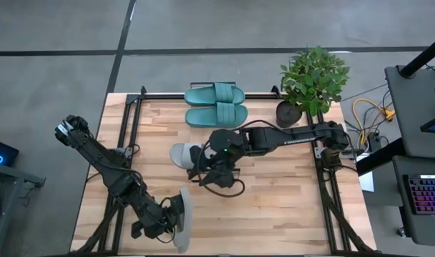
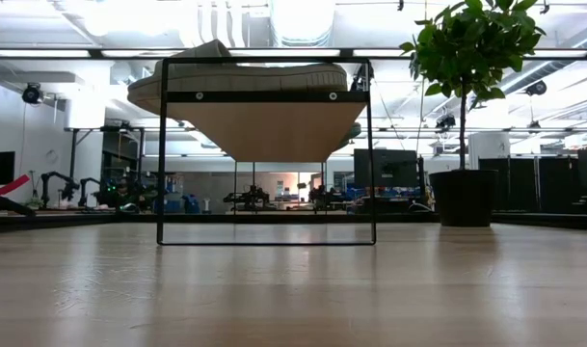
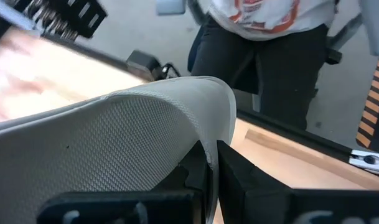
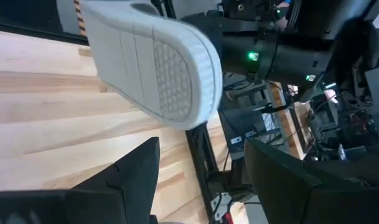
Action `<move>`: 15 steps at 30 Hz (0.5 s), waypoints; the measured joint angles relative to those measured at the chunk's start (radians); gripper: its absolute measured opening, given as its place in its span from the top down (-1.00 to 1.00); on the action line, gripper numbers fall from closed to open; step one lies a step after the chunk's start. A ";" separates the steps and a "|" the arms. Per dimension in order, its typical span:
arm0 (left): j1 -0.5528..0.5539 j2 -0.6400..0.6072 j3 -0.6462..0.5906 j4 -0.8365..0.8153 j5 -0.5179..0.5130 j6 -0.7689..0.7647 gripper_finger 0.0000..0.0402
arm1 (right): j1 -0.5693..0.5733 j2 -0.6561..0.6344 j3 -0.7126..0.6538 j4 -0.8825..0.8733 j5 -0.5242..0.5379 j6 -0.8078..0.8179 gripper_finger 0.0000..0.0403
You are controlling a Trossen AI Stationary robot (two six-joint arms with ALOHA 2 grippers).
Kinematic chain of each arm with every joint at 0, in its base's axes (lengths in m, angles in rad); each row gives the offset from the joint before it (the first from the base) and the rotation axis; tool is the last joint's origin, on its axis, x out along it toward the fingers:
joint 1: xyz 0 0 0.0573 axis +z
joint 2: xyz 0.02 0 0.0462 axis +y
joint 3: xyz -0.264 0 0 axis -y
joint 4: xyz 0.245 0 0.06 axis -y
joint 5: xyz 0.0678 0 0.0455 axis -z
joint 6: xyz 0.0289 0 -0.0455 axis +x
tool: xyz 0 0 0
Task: Pick and place slides into the shelf
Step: Put the gray slide on the shelf
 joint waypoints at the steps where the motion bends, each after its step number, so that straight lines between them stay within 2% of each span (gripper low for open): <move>1: 0.000 0.002 0.000 0.004 0.009 0.013 1.00 | 0.000 0.004 0.002 -0.001 -0.002 0.000 -0.12; 10: 0.005 0.002 0.000 0.010 0.028 0.076 1.00 | 0.002 0.036 0.016 -0.002 -0.040 0.004 -0.12; 15: 0.015 0.010 -0.003 0.008 0.038 0.090 1.00 | 0.002 0.032 0.017 -0.002 -0.195 0.004 -0.12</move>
